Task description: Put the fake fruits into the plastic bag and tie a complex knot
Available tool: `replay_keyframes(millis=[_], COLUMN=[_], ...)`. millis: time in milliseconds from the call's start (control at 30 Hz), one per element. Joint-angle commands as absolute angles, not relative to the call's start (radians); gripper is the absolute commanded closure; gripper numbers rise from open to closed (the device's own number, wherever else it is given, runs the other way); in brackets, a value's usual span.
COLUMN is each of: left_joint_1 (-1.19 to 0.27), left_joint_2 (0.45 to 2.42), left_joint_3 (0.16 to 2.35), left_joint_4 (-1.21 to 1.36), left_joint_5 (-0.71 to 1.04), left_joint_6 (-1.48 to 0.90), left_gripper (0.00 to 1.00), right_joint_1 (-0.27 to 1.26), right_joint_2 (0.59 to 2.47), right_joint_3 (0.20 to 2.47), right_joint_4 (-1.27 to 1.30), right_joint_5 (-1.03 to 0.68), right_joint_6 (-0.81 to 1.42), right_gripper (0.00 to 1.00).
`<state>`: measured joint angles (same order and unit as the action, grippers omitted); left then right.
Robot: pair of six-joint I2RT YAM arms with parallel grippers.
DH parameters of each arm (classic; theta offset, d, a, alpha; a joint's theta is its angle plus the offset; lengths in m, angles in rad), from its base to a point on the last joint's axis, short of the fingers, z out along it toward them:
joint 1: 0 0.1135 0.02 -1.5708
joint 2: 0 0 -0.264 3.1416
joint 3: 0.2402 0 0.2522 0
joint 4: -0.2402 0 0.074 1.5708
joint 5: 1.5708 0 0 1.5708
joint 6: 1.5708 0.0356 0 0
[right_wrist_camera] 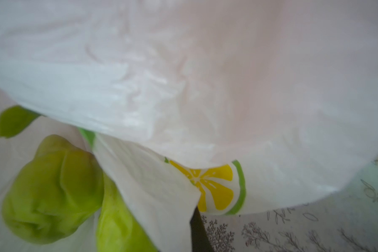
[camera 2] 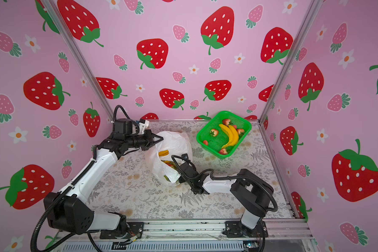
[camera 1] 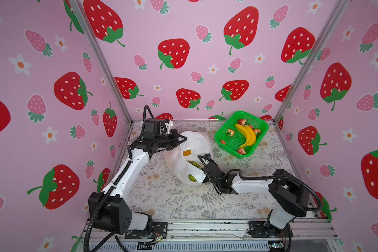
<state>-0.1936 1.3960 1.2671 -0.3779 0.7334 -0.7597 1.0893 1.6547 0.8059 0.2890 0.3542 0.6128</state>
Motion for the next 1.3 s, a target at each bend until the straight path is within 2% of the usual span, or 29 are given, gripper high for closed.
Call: replay_keyframes(millis=[0,200,467,600,967,1167,1267], left_joint_1=[-0.183,-0.139,-0.127,-0.142,-0.267,-0.266,-0.251], left_joint_2=[1.399,1.383,1.445,1.535,1.789,1.946,1.952], left_joint_3=[1.269,1.31,1.526,1.667,1.887,2.028,2.028], left_joint_4=[-0.388,-0.429,-0.516,-0.577,-0.546,-0.602,-0.622], left_joint_5=[0.733,0.734,0.726,0.715,0.695,0.698,0.687], left_joint_6=[-0.744,-0.721,-0.748,-0.747,-0.783,-0.757,-0.735], left_gripper=[1.0,1.0,1.0,1.0,1.0,1.0,0.98], right_joint_1=[1.08,1.071,1.072,1.076,1.103,1.103,1.088], right_joint_2=[1.545,1.36,1.195,1.178,1.199,1.263,1.279], right_joint_3=[0.786,0.794,0.871,0.866,0.827,0.778,0.747], right_joint_4=[0.29,0.321,0.353,0.381,0.411,0.4,0.35], right_joint_5=[0.363,0.287,0.258,0.247,0.169,0.177,0.203], right_joint_6=[0.608,0.588,0.58,0.583,0.61,0.672,0.693], right_gripper=[0.99,1.0,1.0,1.0,1.0,1.0,0.99])
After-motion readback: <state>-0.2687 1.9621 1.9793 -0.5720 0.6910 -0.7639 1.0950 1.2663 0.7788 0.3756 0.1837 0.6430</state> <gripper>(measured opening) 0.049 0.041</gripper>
